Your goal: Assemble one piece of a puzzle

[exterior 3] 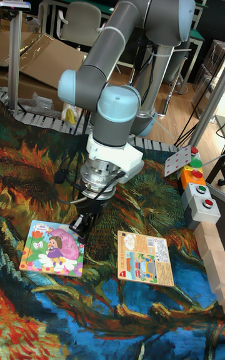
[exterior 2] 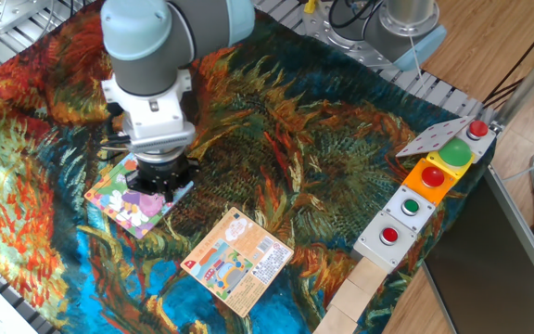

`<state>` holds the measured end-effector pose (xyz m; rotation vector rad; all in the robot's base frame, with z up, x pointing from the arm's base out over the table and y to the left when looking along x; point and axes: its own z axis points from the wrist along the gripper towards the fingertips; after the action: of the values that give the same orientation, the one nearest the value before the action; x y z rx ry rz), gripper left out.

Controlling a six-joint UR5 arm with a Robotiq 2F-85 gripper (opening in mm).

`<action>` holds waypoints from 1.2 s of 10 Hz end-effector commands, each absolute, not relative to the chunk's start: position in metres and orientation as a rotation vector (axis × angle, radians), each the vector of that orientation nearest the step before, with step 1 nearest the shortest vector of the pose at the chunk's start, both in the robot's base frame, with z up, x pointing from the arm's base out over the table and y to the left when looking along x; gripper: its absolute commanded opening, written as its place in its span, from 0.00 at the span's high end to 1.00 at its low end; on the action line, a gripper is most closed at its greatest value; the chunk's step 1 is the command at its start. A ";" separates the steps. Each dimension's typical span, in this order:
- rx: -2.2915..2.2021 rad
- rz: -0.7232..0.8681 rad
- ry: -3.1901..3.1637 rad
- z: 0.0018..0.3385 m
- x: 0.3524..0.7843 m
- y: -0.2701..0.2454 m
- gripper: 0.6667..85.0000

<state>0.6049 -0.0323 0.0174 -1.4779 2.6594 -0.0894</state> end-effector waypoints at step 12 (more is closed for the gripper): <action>-1.555 -0.106 2.594 0.007 0.626 -0.064 0.99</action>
<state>0.6250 -0.0658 0.0081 -1.5668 2.6009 -0.1205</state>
